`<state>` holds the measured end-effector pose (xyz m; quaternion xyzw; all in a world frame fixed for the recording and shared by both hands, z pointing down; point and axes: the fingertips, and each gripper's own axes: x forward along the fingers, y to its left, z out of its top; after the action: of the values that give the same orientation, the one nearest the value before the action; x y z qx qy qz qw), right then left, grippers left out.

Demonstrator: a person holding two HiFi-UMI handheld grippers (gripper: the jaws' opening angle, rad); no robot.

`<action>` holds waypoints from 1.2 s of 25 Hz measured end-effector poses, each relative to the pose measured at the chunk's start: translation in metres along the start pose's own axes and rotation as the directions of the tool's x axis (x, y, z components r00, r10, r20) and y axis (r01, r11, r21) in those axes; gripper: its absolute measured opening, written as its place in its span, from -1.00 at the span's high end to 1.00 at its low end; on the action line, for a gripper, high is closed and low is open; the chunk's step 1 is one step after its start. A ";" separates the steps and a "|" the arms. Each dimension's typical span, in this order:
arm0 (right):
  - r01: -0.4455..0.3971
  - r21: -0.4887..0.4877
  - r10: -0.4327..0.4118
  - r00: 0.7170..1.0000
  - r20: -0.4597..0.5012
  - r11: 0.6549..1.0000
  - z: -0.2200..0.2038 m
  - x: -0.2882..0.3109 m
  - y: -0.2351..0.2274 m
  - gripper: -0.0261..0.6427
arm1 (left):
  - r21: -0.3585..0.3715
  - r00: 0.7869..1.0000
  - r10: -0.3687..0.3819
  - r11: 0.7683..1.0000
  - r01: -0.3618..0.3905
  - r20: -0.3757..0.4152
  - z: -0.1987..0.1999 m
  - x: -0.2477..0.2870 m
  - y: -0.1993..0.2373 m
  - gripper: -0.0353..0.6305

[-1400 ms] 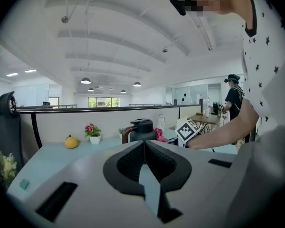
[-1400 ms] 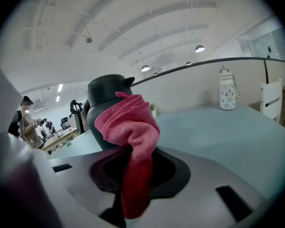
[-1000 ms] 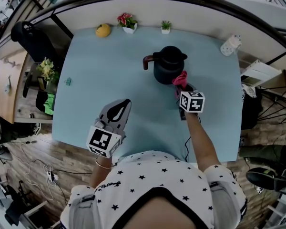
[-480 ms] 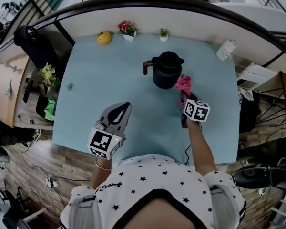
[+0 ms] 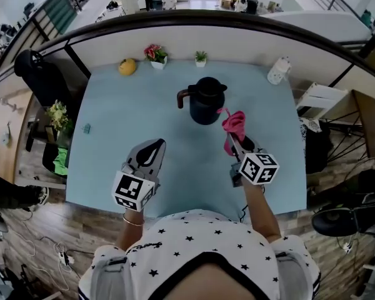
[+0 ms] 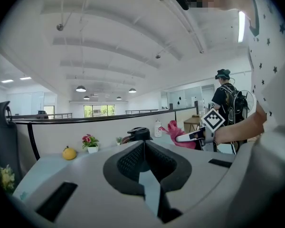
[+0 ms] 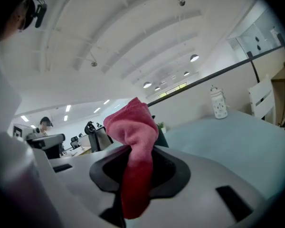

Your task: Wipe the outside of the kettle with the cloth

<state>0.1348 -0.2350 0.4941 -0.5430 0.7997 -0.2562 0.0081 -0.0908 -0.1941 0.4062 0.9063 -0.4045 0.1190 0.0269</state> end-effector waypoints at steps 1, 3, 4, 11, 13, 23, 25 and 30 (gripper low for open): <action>-0.027 0.006 0.027 1.000 0.011 1.000 0.002 -0.003 0.010 0.63 | 0.003 1.000 0.000 1.000 0.000 0.004 0.001 -0.001 0.000 0.80; -0.073 0.014 0.073 0.997 0.028 0.997 0.005 -0.008 0.029 0.63 | 0.008 1.000 -0.001 1.000 0.001 0.010 0.003 -0.002 -0.001 0.81; -0.095 0.017 0.094 0.995 0.034 0.995 0.006 -0.009 0.039 0.63 | 0.010 1.000 -0.001 1.000 0.001 0.011 0.003 -0.003 -0.001 0.80; -0.204 -0.017 0.204 0.978 0.051 0.979 0.012 -0.021 0.081 0.63 | 0.009 1.000 0.008 1.000 -0.009 0.010 0.001 -0.009 -0.001 0.80; -0.218 -0.048 0.220 0.974 0.044 0.975 0.013 -0.024 0.088 0.63 | 0.009 1.000 0.013 1.000 -0.013 0.008 0.001 -0.011 0.000 0.80; -0.260 0.005 0.259 0.964 0.064 0.966 0.019 -0.030 0.095 0.64 | 0.013 1.000 0.014 1.000 -0.015 0.014 0.001 -0.014 0.000 0.80; -0.265 0.001 0.264 0.962 0.065 0.964 0.021 -0.030 0.097 0.64 | 0.013 1.000 0.016 1.000 -0.016 0.014 0.002 -0.014 0.001 0.80; -0.280 0.020 0.277 0.958 0.078 0.960 0.024 -0.033 0.102 0.64 | 0.014 1.000 0.015 1.000 -0.016 0.015 0.001 -0.015 0.002 0.81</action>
<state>0.0674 -0.1875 0.4217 -0.4340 0.8632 -0.2444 0.0821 -0.1016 -0.1846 0.4013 0.9042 -0.4109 0.1153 0.0166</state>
